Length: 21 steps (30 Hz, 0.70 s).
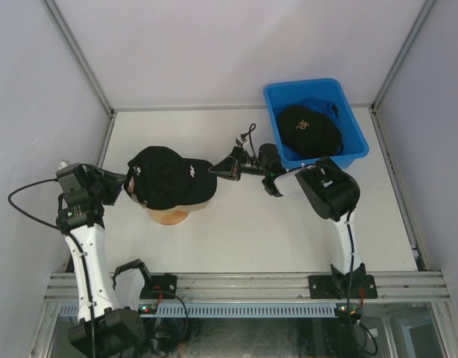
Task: Stack the hats
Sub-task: Stack the hat on the hat.
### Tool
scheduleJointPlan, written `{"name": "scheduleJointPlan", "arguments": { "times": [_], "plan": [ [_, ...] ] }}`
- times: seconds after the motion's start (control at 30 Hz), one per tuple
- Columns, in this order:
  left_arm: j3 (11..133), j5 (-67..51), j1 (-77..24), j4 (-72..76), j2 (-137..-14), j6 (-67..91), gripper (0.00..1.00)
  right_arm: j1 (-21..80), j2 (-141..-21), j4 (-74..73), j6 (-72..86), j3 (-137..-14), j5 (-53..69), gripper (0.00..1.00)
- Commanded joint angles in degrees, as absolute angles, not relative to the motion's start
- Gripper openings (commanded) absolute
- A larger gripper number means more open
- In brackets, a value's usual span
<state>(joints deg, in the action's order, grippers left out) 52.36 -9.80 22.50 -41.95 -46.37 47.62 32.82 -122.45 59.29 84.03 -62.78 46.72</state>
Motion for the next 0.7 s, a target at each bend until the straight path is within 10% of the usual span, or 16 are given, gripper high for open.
{"name": "scheduleJointPlan", "arguments": {
  "times": [0.0, 0.67],
  "plan": [
    [50.6, -11.7, 22.1, -39.0, -46.9, 45.4, 0.46, 33.8, -123.8, 57.7, 81.2, -64.6, 47.9, 0.03],
    [49.6, -14.6, 21.7, -36.1, -47.3, 44.2, 0.31, 33.2, -126.3, 54.1, 80.3, -69.7, 48.6, 0.03]
  ]
}}
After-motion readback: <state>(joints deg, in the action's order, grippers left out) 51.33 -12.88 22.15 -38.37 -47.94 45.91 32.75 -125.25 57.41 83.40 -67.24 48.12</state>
